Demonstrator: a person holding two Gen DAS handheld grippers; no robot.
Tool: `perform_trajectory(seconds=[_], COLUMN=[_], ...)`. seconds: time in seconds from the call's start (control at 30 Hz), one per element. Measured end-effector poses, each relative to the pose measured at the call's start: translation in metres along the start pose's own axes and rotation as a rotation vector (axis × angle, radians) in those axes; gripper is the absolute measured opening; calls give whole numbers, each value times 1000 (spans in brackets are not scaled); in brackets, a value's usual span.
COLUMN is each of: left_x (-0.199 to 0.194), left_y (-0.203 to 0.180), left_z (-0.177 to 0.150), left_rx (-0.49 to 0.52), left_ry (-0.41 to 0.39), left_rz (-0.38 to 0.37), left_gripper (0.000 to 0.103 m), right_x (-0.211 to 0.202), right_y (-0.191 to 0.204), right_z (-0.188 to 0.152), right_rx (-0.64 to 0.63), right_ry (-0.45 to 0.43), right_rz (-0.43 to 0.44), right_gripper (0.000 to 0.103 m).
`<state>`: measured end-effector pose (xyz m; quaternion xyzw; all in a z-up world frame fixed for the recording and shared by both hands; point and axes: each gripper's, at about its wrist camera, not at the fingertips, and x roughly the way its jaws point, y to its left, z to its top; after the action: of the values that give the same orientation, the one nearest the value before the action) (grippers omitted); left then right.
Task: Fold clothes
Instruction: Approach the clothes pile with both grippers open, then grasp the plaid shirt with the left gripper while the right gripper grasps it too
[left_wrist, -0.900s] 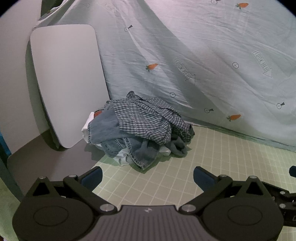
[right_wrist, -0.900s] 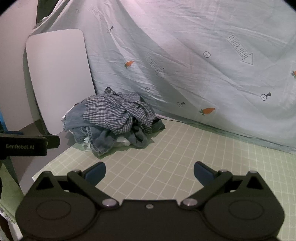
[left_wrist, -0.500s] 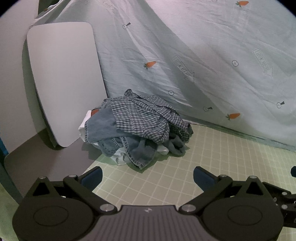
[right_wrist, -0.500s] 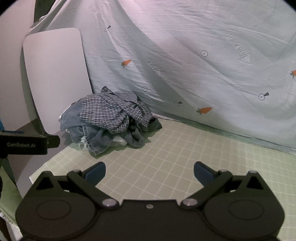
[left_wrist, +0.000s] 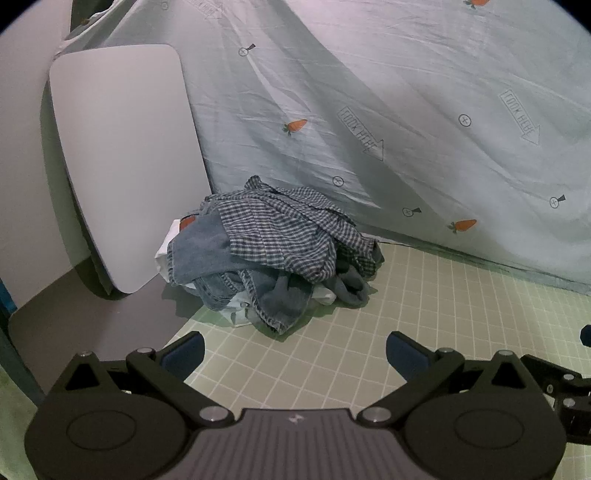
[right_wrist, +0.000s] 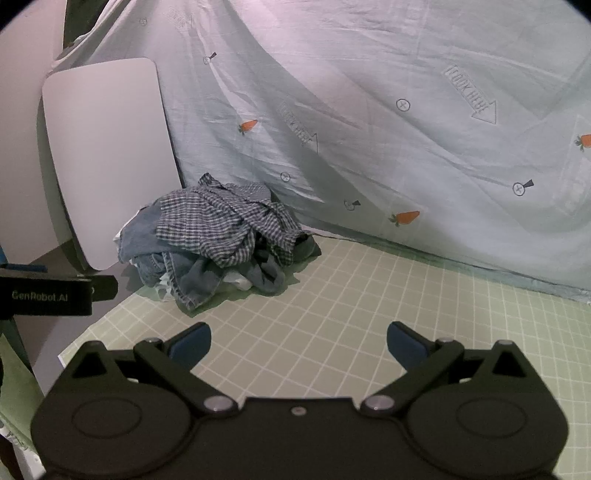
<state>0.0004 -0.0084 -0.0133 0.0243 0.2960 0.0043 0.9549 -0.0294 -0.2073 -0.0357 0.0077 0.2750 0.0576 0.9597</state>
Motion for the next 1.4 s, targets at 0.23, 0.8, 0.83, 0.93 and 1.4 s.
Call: perform_trajectory(seconds=[0.23,0.8,0.83,0.93,1.4], left_x=[-2,-2,-1,2,44], left_y=[0,0,0,1,1], left_z=[0,2,3,4,33], left_rx=[4,9,9,10,-36], left_ry=[9,21,23,30,61], left_rz=[0,-3,-4,-8,-35], left_gripper=[103,103,103,103,103], right_x=[-2,1,2,3,39], right_y=[0,0,0,0,-12], right_z=[0,3,3,3,23], right_rx=[6,13,13,19,-10], right_ry=[7,19,20,28,22], right_rz=[0,-5,-5,-7,-41], right_gripper=[103,103,103,103,103])
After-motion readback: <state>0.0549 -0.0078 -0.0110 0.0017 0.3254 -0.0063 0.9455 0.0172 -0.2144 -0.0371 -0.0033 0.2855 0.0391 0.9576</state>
